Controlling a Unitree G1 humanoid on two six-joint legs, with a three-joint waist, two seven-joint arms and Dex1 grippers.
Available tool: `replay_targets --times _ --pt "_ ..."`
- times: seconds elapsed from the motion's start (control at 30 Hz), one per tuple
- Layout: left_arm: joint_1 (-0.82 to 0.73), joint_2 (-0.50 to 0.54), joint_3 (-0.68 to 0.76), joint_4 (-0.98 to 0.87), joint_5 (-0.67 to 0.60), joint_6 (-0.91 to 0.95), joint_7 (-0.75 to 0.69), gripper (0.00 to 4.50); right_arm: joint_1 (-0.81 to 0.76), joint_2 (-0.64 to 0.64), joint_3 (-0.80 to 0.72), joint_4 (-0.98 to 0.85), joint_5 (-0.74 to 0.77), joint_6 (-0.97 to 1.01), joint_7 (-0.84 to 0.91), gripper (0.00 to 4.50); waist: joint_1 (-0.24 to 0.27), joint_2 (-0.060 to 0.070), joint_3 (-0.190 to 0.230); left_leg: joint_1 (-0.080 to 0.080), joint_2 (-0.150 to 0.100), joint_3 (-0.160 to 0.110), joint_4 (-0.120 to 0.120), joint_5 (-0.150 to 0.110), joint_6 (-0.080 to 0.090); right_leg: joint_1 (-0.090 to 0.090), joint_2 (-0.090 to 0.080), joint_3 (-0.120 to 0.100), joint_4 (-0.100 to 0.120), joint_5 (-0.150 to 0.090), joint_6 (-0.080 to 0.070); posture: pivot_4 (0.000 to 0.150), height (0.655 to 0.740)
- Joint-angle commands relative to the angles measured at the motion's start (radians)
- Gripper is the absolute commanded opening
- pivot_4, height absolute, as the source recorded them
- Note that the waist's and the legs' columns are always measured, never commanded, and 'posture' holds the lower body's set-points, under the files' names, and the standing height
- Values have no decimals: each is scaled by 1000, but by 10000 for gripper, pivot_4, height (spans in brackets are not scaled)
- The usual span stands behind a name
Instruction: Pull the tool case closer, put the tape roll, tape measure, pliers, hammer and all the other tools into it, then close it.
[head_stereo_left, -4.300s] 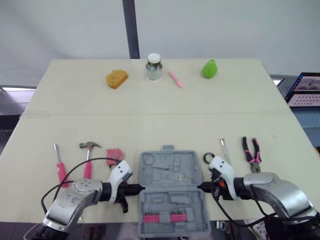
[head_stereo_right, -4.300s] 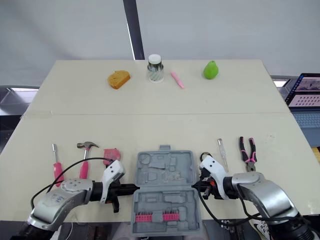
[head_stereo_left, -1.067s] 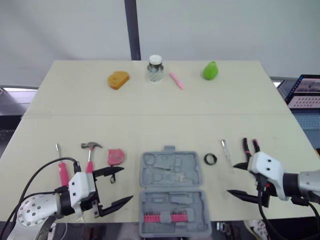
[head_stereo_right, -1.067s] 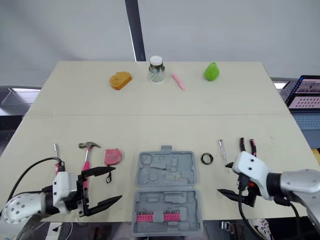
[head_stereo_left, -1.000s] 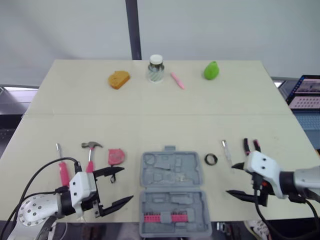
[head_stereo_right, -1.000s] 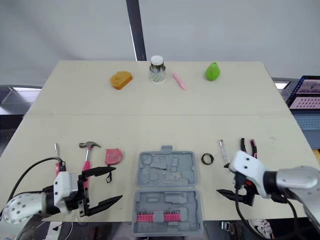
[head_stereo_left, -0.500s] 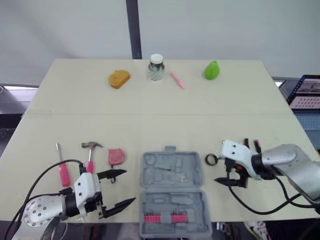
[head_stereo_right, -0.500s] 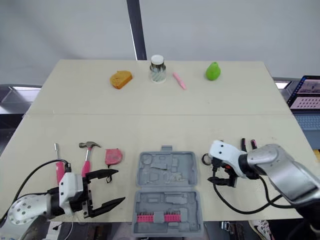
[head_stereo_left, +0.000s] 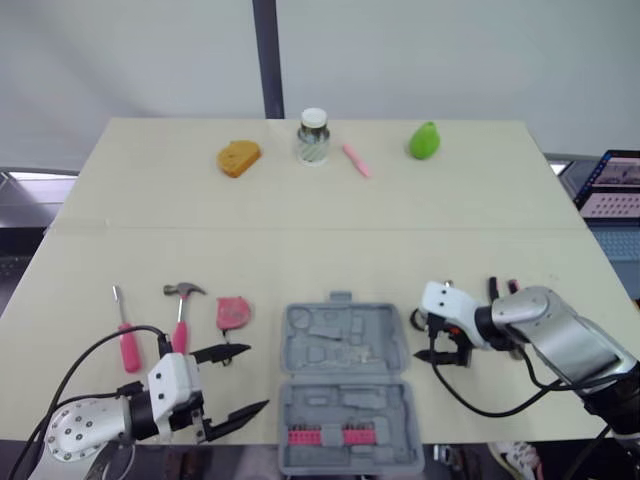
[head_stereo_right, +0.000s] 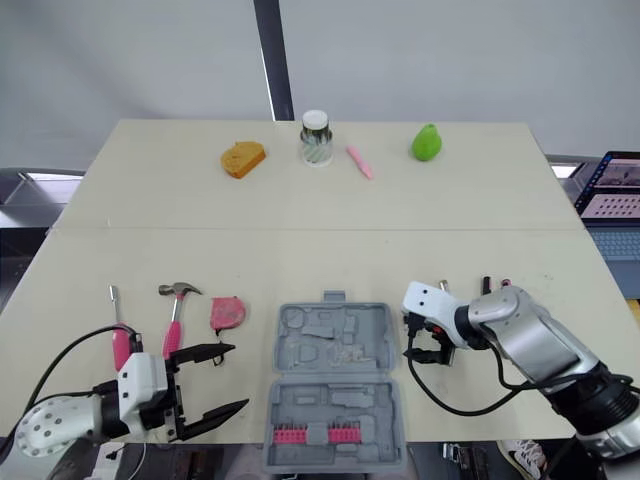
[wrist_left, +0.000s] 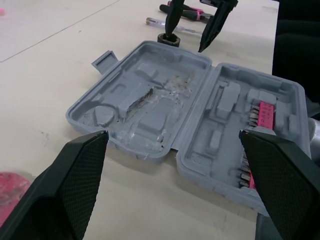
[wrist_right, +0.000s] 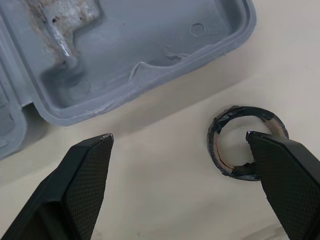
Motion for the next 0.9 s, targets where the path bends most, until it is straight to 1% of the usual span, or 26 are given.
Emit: replay_targets --times 0.03,0.43,0.53,0.6,0.7,0.77,0.9 --pt "15 -4 4 -12 2 -26 4 44811 -10 12 12 17 -29 -28 20 45000 0 0 0 0 0 0 0 0 0 0 0 0 0 0 0 1500 6950" --pt "25 -3 0 1 7 -48 6 44811 -17 50 10 67 -69 -54 30 45000 -1 0 0 0 0 0 0 0 0 0 0 0 0 0 0 1500 6950" --pt "26 -4 -2 5 8 -52 7 45000 -17 54 6 66 -73 -56 32 36865 -1 0 0 0 0 0 0 0 0 0 0 0 0 0 0 1500 6950" --pt "26 -5 -4 5 9 -54 8 45000 -18 55 5 66 -74 -57 32 27375 -1 0 0 0 0 0 0 0 0 0 0 0 0 0 0 1500 6950" --pt "25 -8 -7 6 6 -54 9 45000 -18 56 3 67 -77 -64 34 10619 -1 0 0 0 0 0 0 0 0 0 0 0 0 0 0 1500 6950" --pt "24 -9 -9 6 7 -54 11 45000 -18 56 3 68 -78 -66 34 622 -1 0 0 0 0 0 0 0 0 0 0 0 0 0 0 1500 6950" --pt "23 -7 -8 12 6 -56 9 45000 -19 56 3 71 -80 -69 35 239 -1 0 0 0 0 0 0 0 0 0 0 0 0 0 0 1500 6950"
